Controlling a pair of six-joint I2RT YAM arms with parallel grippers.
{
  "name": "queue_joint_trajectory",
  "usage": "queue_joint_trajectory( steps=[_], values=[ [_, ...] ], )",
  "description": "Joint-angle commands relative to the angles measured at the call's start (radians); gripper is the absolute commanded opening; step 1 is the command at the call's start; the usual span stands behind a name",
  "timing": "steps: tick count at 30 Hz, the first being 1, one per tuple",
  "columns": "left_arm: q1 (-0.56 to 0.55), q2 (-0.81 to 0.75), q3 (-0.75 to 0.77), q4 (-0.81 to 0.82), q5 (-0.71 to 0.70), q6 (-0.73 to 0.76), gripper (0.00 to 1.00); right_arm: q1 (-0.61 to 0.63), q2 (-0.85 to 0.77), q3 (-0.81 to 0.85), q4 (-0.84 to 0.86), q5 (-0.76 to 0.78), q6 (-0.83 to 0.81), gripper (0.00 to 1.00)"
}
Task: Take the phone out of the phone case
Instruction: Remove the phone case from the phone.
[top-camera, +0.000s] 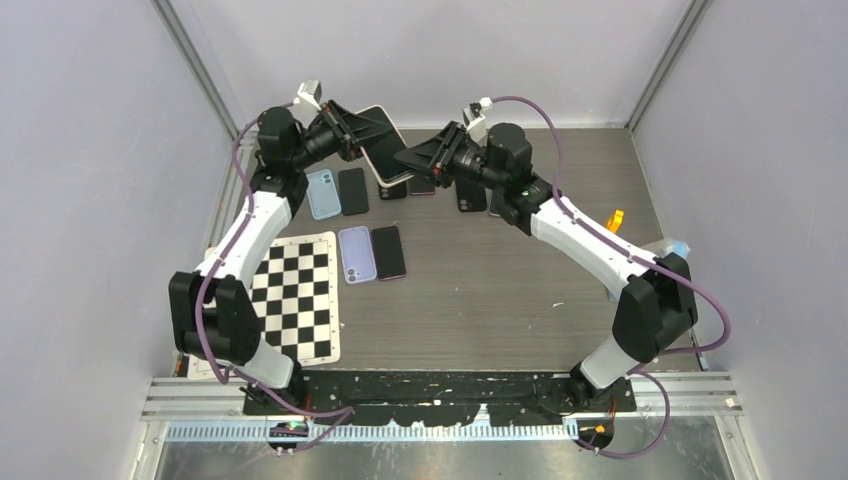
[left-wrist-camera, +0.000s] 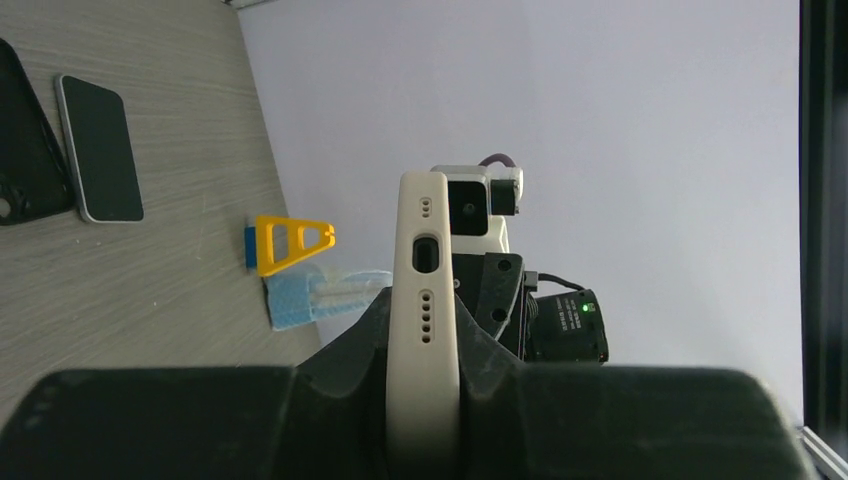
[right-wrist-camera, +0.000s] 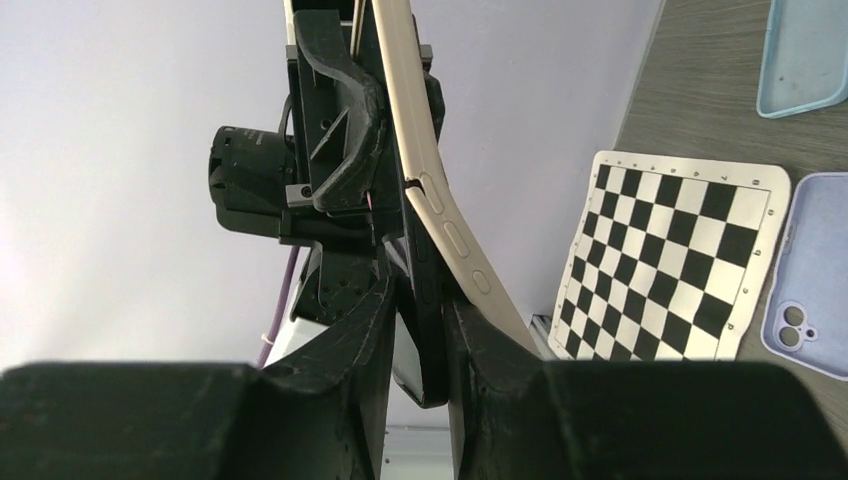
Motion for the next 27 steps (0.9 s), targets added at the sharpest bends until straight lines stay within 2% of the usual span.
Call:
queue_joint_trajectory(
  steps=[1, 2, 3, 5, 10, 12, 13, 21, 27],
  values=[
    [-0.072, -0.081, 0.060, 0.044, 0.200, 0.022, 0.17, -0.002, 0.051, -0.006, 0.191, -0.036, 0.069, 0.28],
    [-0.072, -0.081, 0.059, 0.039, 0.201, 0.022, 0.18, -0.002, 0.052, -0.009, 0.216, -0.048, 0.079, 0.25],
    [-0.072, -0.082, 0.058, 0.032, 0.201, 0.025, 0.21, -0.002, 0.055, -0.014, 0.270, -0.054, 0.097, 0.15],
    [-0.071, -0.087, 0.056, 0.007, 0.197, 0.048, 0.29, -0.004, 0.047, -0.033, 0.328, -0.052, 0.110, 0.03],
    [-0.022, -0.152, 0.011, -0.108, 0.087, 0.150, 0.72, -0.026, -0.025, -0.092, 0.398, 0.020, 0.112, 0.01],
    [0.000, -0.179, -0.015, -0.102, 0.063, 0.161, 0.84, -0.041, -0.053, -0.117, 0.421, 0.044, 0.120, 0.01],
    [0.008, -0.187, -0.024, -0.096, 0.064, 0.160, 0.86, -0.050, -0.061, -0.129, 0.432, 0.050, 0.132, 0.01],
    [0.012, -0.201, -0.080, -0.081, 0.049, 0.155, 0.87, -0.090, -0.138, -0.194, 0.475, 0.124, 0.197, 0.01],
    [-0.042, -0.192, -0.109, -0.018, 0.010, 0.139, 0.74, -0.096, -0.151, -0.204, 0.479, 0.172, 0.249, 0.01]
  ],
)
